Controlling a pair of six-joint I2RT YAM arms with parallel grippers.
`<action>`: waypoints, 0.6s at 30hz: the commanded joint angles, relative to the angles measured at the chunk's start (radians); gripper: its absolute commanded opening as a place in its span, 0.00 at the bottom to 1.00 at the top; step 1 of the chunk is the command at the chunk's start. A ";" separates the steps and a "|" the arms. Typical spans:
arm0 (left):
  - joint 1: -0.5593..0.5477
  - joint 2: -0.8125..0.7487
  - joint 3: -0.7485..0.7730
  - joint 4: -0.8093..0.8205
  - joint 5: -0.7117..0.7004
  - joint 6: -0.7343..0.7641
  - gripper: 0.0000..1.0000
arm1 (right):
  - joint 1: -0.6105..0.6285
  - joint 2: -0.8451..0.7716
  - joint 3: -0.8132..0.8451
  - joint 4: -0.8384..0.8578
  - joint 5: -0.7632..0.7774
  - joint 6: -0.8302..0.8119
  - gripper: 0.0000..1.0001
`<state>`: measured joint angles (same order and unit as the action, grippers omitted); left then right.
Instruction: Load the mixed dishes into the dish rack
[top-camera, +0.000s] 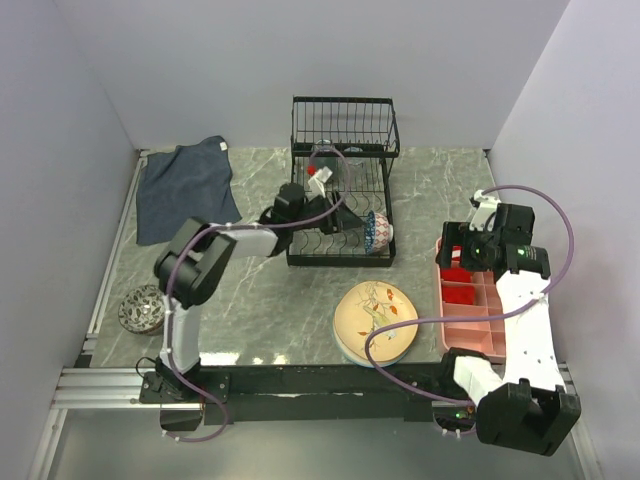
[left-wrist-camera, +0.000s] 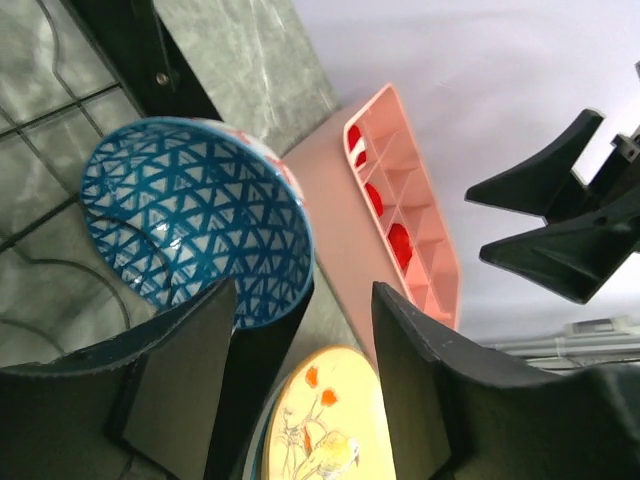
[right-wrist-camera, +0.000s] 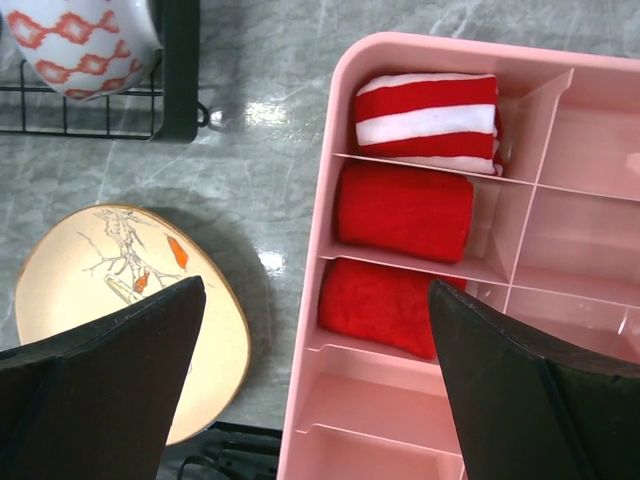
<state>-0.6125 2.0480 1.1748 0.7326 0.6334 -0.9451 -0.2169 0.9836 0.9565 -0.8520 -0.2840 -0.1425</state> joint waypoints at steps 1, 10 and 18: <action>0.060 -0.244 -0.001 -0.355 0.017 0.221 0.63 | -0.009 -0.026 0.028 0.047 -0.046 0.012 1.00; 0.198 -0.764 -0.168 -1.158 -0.184 1.020 0.66 | 0.010 0.049 0.091 0.177 -0.214 -0.011 1.00; 0.529 -1.024 -0.153 -1.726 -0.489 1.279 0.69 | 0.356 0.038 0.097 0.332 -0.011 -0.034 1.00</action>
<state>-0.2279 1.1069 1.0195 -0.6228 0.3233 0.1169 -0.0505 1.0706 1.0336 -0.6647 -0.4362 -0.1555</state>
